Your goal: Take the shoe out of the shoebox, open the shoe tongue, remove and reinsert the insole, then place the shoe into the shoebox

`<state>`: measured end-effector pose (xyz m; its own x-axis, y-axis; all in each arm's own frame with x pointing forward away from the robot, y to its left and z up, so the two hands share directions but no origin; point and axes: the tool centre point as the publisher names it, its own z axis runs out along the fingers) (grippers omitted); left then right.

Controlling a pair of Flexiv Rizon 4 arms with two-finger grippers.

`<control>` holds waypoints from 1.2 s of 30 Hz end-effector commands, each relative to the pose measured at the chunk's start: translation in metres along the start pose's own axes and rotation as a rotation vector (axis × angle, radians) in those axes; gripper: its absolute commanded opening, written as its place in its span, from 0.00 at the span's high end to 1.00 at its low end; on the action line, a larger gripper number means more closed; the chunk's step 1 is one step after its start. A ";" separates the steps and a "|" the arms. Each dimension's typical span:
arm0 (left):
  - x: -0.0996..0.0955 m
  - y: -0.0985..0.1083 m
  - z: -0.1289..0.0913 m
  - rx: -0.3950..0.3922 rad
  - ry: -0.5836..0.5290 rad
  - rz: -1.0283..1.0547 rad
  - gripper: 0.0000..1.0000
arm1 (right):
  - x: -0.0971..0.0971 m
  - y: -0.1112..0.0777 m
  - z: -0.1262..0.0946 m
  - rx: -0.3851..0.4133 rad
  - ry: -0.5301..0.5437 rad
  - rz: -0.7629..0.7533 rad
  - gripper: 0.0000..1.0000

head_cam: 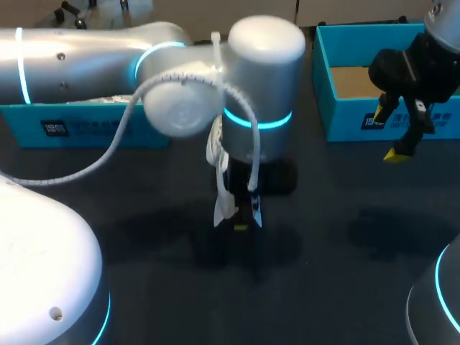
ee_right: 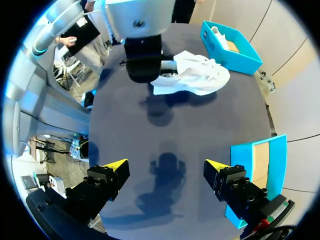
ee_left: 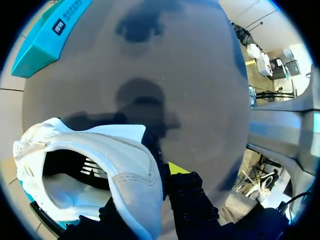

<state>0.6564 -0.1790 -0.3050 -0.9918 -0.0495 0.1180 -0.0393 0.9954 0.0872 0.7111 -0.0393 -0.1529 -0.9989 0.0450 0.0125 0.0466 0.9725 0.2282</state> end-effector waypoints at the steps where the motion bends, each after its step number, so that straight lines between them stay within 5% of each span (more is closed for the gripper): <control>1: -0.003 0.008 -0.028 0.017 -0.008 0.002 1.00 | -0.002 0.001 0.001 0.004 0.003 0.001 0.00; 18: -0.018 0.015 -0.106 0.068 -0.007 0.030 1.00 | -0.002 0.001 0.001 0.004 0.003 0.001 0.00; 36: -0.022 0.016 -0.115 0.082 -0.067 0.040 1.00 | -0.002 0.001 0.001 0.004 0.003 0.001 0.00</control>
<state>0.6916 -0.1725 -0.1932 -0.9985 -0.0077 0.0551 -0.0075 1.0000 0.0039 0.7111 -0.0392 -0.1529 -0.9989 0.0450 0.0125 0.0466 0.9725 0.2282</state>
